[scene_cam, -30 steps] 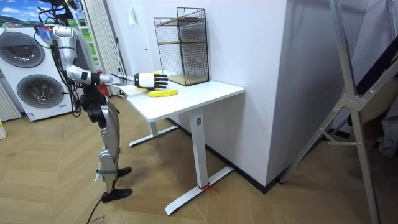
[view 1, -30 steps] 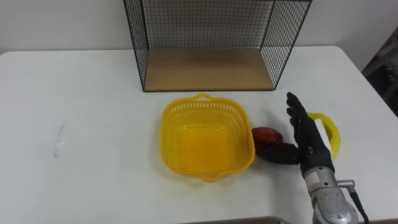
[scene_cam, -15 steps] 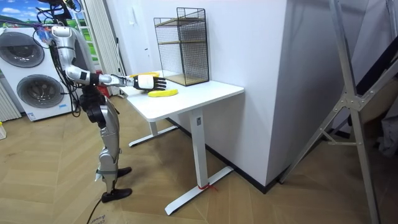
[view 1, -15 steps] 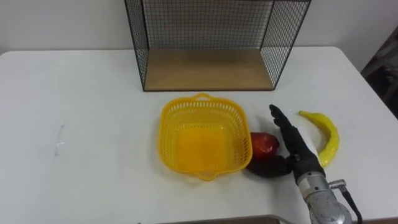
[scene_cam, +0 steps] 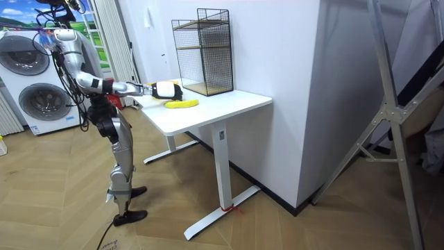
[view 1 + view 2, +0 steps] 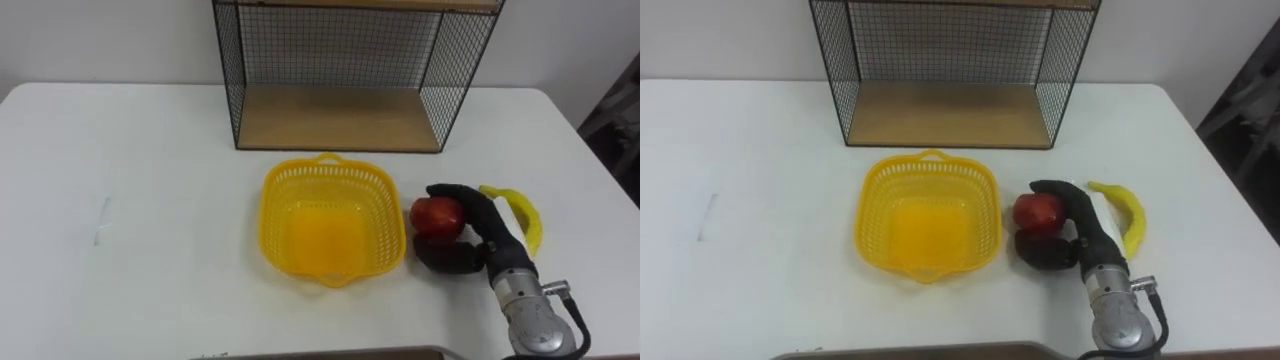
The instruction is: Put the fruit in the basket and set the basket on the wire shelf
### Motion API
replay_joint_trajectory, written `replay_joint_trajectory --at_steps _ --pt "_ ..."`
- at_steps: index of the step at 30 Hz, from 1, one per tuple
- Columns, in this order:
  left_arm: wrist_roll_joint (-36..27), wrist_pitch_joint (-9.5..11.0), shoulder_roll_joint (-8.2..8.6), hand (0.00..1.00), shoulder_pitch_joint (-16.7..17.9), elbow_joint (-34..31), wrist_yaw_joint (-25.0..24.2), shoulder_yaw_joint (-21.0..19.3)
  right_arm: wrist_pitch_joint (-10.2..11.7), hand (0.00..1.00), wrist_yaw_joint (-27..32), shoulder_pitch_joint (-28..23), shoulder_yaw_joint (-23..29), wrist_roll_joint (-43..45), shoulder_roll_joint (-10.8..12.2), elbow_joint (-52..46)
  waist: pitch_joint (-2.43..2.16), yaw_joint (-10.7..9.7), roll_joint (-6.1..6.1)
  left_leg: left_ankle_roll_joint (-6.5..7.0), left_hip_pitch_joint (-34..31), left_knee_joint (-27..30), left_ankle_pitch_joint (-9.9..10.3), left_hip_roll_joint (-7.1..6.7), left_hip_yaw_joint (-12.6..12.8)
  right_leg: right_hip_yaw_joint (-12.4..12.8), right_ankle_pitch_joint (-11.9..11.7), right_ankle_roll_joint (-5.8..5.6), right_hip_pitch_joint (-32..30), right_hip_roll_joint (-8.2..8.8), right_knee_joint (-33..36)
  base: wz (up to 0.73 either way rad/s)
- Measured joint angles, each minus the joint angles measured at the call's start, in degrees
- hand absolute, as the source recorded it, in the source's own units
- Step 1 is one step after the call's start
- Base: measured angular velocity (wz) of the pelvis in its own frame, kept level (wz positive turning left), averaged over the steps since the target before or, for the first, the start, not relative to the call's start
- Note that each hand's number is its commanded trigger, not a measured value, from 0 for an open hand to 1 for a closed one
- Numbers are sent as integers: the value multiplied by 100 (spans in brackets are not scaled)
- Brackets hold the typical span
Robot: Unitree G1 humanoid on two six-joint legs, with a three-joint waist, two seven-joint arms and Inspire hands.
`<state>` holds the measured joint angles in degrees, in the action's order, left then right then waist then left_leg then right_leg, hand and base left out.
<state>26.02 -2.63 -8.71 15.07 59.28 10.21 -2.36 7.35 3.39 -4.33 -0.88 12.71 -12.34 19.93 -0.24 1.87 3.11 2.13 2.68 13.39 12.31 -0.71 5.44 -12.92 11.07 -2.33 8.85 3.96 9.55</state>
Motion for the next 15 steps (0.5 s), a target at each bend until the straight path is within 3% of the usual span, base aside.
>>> replay_joint_trajectory --at_steps 10,15 --pt "-1 -99 -1 0 10 -12 30 -86 -112 100 88 99 58 -282 37 204 -25 -19 66 -1 10 3 0 -3 -29 -103 0 0 36 5 1 1" --pt "-3 -103 -5 0 22 -11 10 -95 -74 100 109 108 203 -973 82 392 -17 -15 52 -1 27 -1 0 -10 -87 -97 0 0 75 4 -3 6"
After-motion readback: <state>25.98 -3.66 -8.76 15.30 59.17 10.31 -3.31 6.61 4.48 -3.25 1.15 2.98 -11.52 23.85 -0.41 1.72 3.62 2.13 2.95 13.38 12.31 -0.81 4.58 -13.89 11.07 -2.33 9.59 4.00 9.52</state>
